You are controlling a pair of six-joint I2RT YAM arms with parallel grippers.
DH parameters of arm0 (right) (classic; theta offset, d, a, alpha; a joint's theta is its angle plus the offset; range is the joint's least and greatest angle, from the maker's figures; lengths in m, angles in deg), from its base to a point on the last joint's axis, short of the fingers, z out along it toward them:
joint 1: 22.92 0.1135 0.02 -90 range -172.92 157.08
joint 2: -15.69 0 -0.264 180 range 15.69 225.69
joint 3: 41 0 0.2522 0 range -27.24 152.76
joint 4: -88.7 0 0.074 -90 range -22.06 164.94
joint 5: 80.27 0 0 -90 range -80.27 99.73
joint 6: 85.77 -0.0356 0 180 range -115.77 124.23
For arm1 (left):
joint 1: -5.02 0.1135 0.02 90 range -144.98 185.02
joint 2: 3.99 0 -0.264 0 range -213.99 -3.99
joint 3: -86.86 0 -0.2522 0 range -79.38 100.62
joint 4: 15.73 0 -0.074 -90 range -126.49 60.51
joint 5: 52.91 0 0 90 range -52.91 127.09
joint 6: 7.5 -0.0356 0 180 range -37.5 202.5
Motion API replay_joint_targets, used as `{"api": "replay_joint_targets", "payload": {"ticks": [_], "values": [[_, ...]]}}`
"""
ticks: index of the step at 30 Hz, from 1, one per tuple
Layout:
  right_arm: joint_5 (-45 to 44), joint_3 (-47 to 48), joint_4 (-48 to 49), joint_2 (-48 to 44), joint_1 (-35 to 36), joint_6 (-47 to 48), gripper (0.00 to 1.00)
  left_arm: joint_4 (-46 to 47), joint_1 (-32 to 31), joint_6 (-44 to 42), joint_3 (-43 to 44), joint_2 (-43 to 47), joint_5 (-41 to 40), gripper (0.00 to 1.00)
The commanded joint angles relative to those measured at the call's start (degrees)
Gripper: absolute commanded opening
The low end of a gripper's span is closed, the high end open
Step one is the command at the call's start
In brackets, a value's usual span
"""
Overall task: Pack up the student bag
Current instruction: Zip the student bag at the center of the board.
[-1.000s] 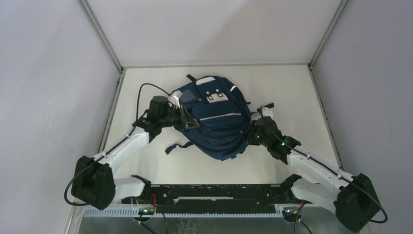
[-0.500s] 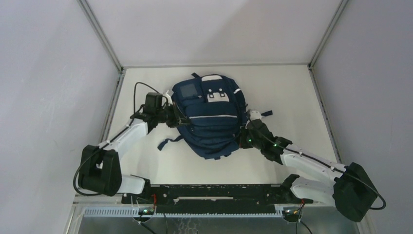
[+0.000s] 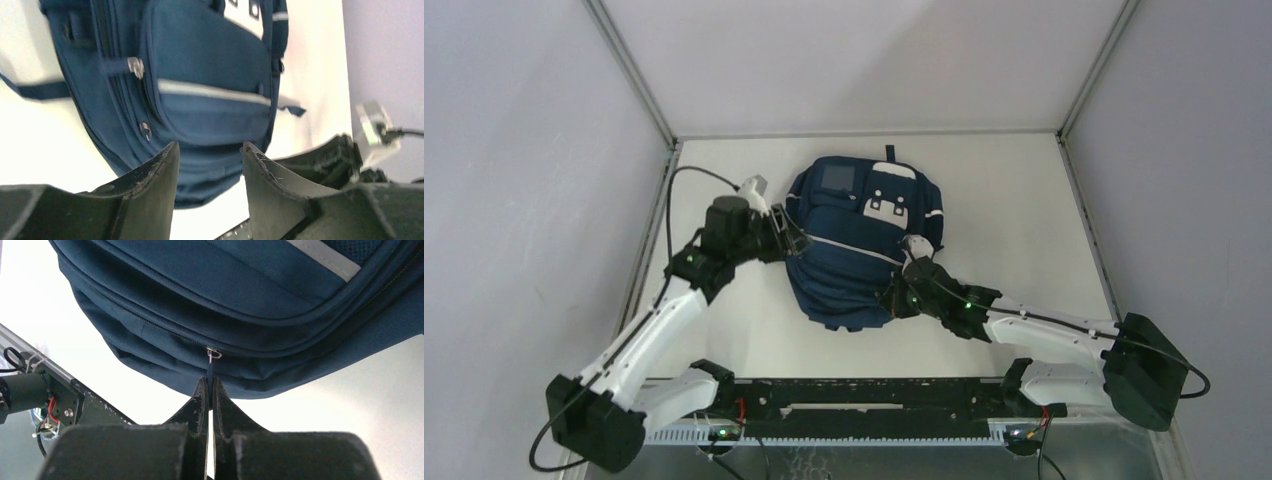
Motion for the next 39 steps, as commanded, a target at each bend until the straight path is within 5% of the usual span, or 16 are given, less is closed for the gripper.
{"api": "replay_joint_targets", "payload": {"ticks": [1,8,19,25,29,39], "values": [[0.03,2.83,4.78,0.60,-1.03,-1.20,0.00,3.42,-4.51,13.52,-10.24,6.54,-2.88,0.56],[0.80,4.30,4.30,2.33,-0.87,-1.09,0.00,12.61,-13.69,26.56,-15.17,3.32,-5.46,0.66],[0.27,4.32,3.15,1.63,-0.45,-0.95,0.00,22.20,-14.58,36.13,-18.19,-5.87,-5.02,0.64],[-0.32,4.30,3.02,1.67,0.24,-0.84,0.00,22.65,-14.78,37.63,-18.22,-7.60,-6.08,0.42],[-1.10,4.30,1.24,2.03,0.27,-0.05,0.00,21.74,-13.61,36.94,-18.32,-7.36,-6.67,0.02],[-6.26,0.46,-4.54,0.07,-8.08,3.38,0.00,15.24,1.89,28.57,-22.27,5.62,-5.51,0.00]]}}
